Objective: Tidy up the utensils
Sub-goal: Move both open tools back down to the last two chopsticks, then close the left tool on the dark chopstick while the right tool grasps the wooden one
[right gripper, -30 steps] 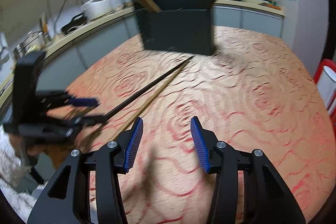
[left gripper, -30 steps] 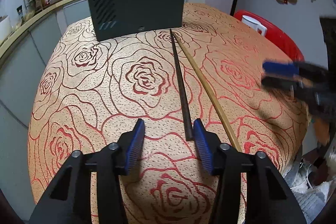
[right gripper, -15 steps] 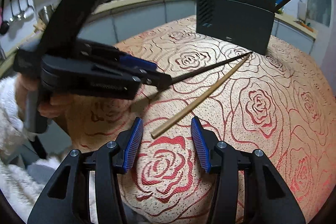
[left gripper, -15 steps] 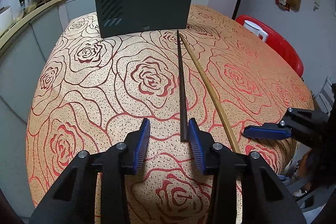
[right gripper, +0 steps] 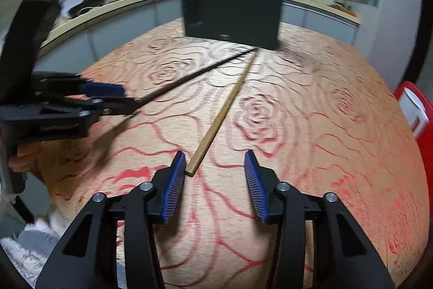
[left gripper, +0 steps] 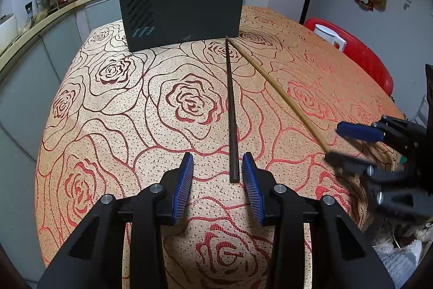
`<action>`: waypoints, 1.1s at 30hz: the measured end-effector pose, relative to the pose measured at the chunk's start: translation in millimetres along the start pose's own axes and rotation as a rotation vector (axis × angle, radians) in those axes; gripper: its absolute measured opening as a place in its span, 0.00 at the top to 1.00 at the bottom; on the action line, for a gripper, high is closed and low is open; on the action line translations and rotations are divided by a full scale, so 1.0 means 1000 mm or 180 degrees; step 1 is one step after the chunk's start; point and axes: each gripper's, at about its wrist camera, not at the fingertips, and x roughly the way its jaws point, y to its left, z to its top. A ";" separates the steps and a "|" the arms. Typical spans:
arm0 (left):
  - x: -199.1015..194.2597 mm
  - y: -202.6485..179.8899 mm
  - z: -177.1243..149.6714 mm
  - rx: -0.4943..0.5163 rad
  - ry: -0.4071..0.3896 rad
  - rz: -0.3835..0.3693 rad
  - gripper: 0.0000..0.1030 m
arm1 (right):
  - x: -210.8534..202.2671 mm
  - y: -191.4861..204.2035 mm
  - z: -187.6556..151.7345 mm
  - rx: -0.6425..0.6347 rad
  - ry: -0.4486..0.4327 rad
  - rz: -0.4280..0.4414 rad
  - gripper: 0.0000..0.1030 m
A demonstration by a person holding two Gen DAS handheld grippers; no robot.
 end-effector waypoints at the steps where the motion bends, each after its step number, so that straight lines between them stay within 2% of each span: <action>1: 0.000 -0.001 0.000 0.0010 -0.0005 0.0009 0.64 | -0.001 -0.004 0.000 0.0041 -0.0002 -0.0068 0.61; 4: 0.001 -0.004 -0.001 0.0030 -0.0019 0.0027 0.65 | 0.000 -0.010 -0.001 0.0113 -0.0024 -0.0224 0.66; 9: 0.001 -0.007 -0.002 0.0020 -0.0045 0.0001 0.66 | 0.001 -0.013 -0.002 0.0197 -0.0087 0.0026 0.66; 12: 0.001 -0.009 -0.002 0.0017 -0.0063 -0.0030 0.66 | 0.002 -0.010 -0.002 0.0161 -0.0133 0.0027 0.67; 19: 0.002 -0.011 -0.003 0.0019 -0.0116 -0.0008 0.79 | 0.006 -0.007 -0.001 0.0045 -0.0238 -0.0043 0.79; 23: 0.002 -0.012 -0.004 0.0061 -0.0139 0.0033 0.93 | 0.007 -0.006 0.000 -0.0012 -0.0266 -0.0046 0.84; 33: 0.000 -0.011 -0.003 0.0048 -0.0118 0.0008 0.93 | 0.007 -0.009 0.000 0.0024 -0.0251 -0.0062 0.90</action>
